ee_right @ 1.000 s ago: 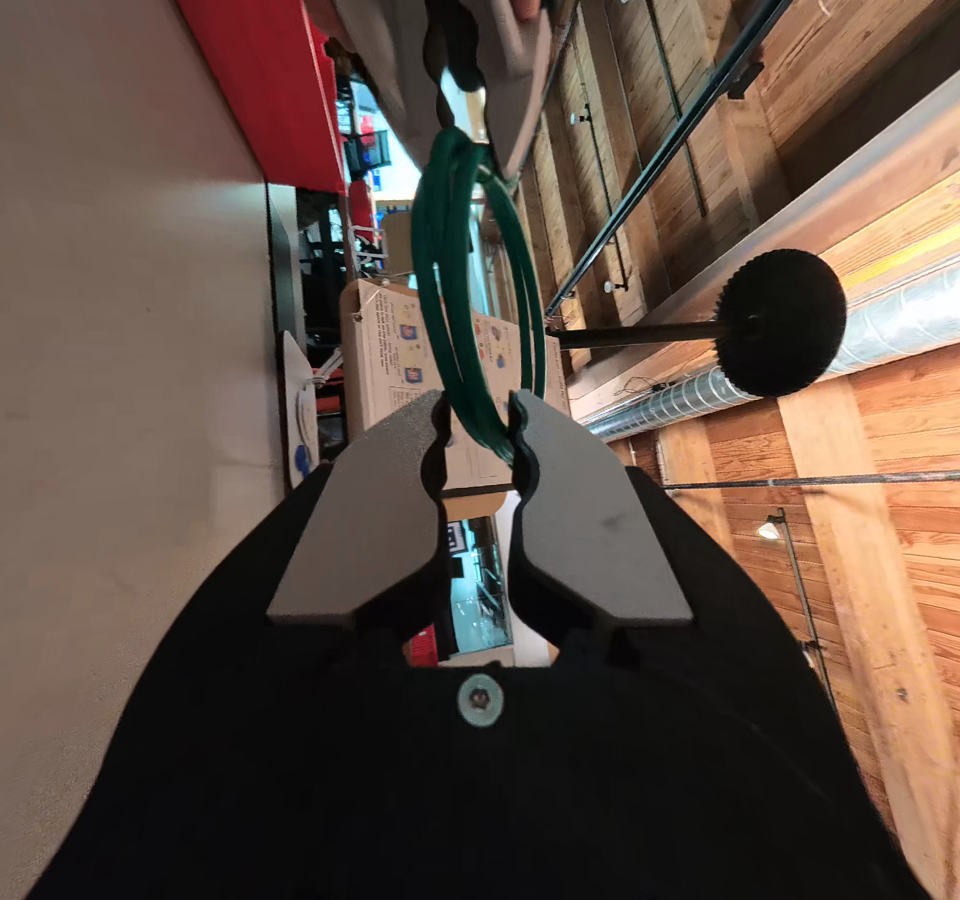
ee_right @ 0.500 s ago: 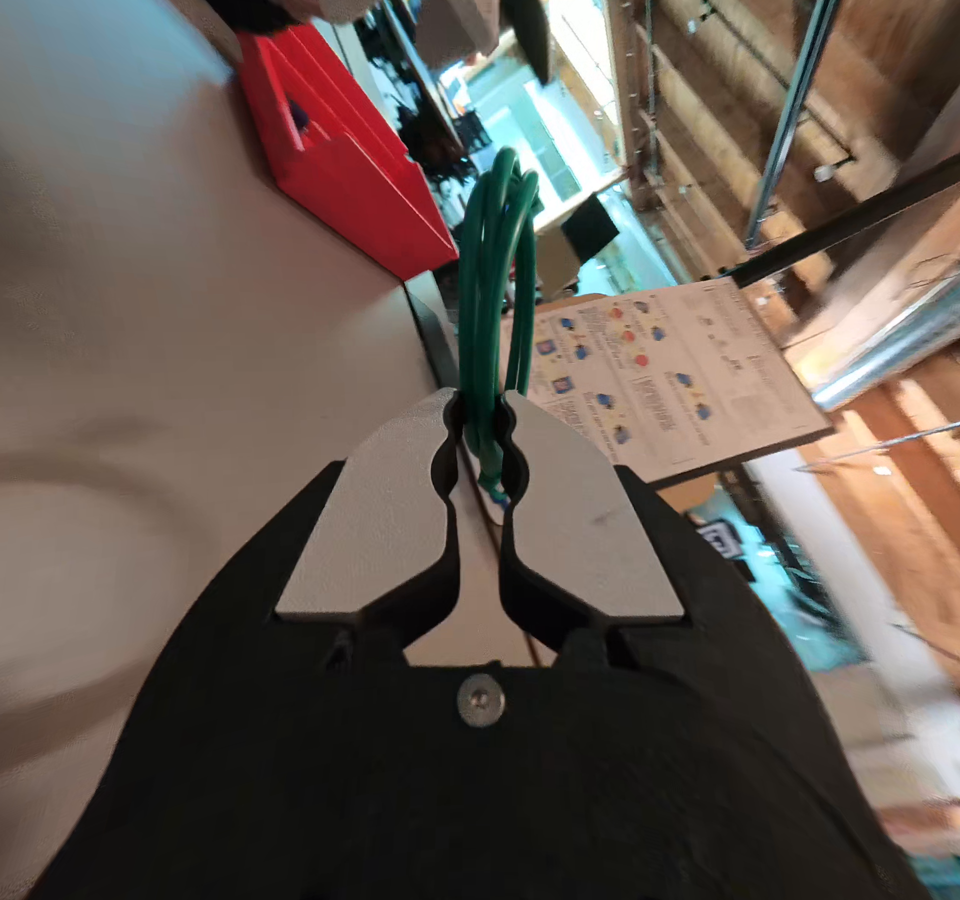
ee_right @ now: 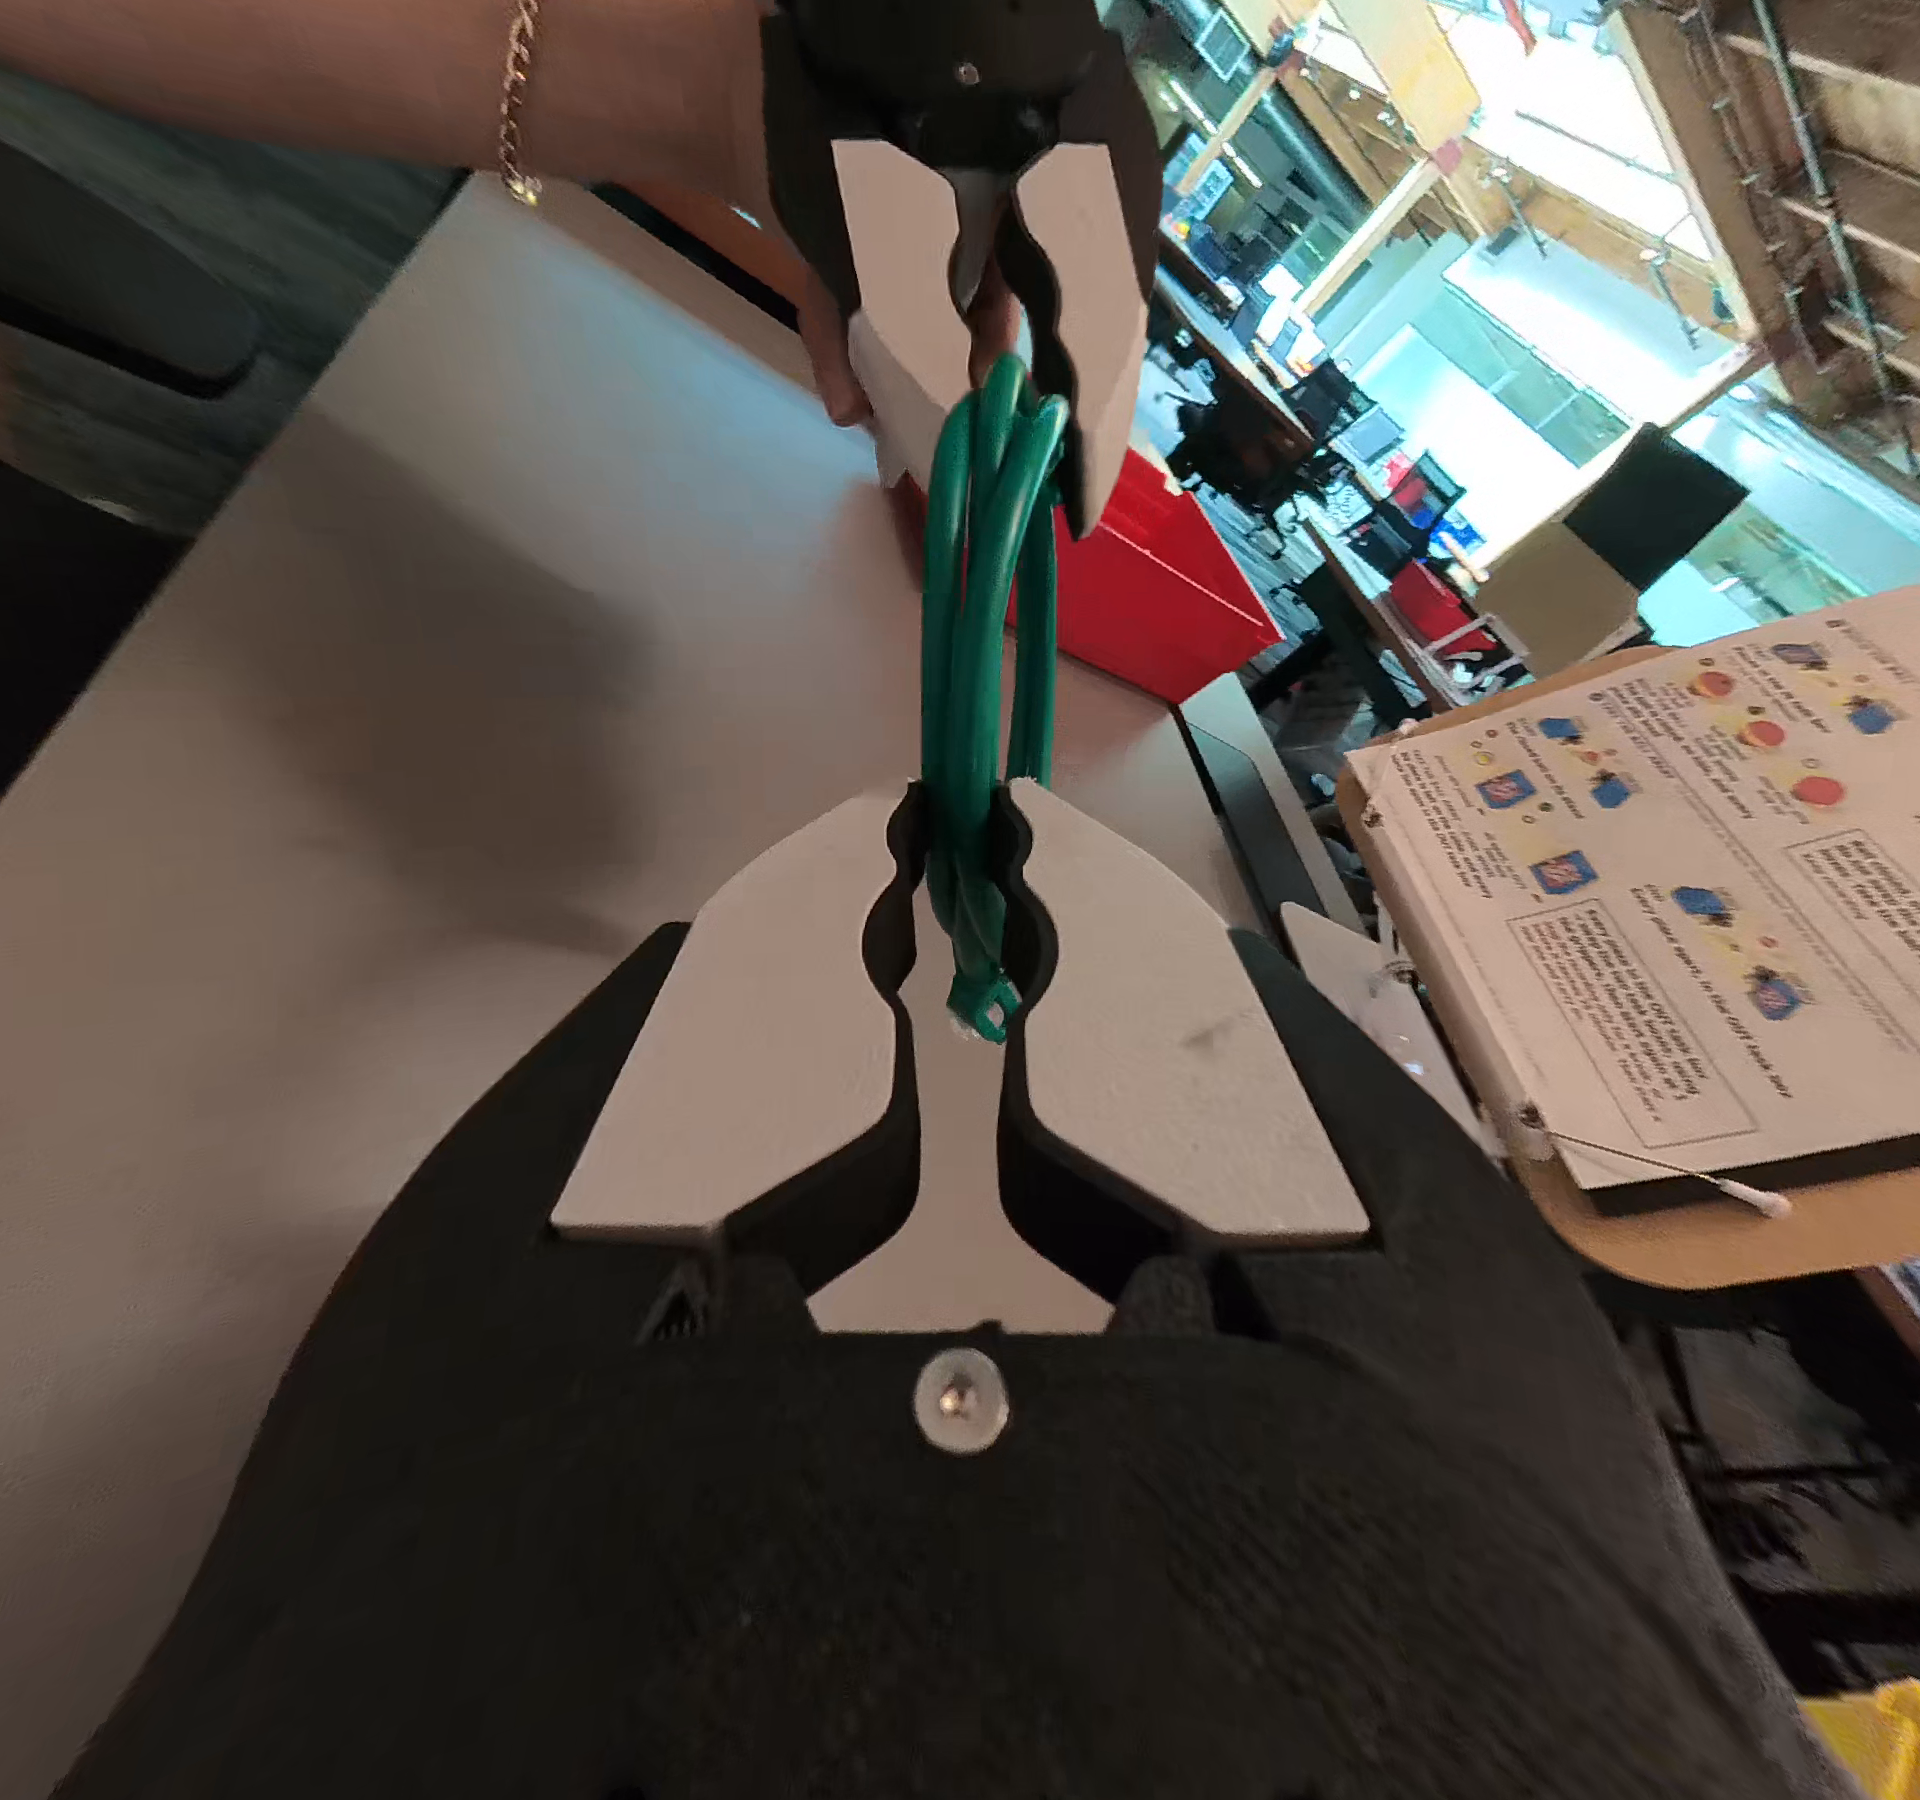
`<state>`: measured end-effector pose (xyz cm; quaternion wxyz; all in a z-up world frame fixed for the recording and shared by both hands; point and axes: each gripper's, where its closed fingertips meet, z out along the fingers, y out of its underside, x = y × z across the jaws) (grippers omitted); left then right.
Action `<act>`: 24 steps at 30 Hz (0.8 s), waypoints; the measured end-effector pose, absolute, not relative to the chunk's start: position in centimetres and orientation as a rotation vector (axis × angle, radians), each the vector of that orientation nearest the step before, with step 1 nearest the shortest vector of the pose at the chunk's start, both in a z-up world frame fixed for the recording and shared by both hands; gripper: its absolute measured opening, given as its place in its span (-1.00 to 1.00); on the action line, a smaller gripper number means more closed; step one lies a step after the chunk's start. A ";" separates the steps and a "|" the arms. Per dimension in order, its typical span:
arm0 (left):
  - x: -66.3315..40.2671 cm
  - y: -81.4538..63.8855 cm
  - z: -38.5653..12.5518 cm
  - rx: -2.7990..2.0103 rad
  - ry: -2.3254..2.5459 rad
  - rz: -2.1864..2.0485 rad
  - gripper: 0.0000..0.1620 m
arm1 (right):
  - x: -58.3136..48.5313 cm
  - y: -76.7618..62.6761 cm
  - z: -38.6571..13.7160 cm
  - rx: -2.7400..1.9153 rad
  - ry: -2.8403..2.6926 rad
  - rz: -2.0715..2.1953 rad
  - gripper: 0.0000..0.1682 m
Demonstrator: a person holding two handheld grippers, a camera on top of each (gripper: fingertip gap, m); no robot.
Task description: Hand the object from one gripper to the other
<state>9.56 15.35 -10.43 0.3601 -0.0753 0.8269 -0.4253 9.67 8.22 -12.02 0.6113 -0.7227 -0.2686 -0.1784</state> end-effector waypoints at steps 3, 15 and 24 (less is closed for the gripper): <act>9.3 15.4 -11.3 -0.238 2.201 -1.142 -0.83 | 9.4 8.1 -11.4 -1.622 -0.581 -0.331 -0.85; 11.6 16.5 -11.1 -1.028 1.928 -1.942 -0.87 | 16.0 6.3 -7.7 -1.426 0.125 -0.010 -0.26; 12.0 18.1 -8.0 -0.426 1.632 -1.462 -0.87 | 16.7 6.8 -8.9 -1.159 0.569 0.947 -0.21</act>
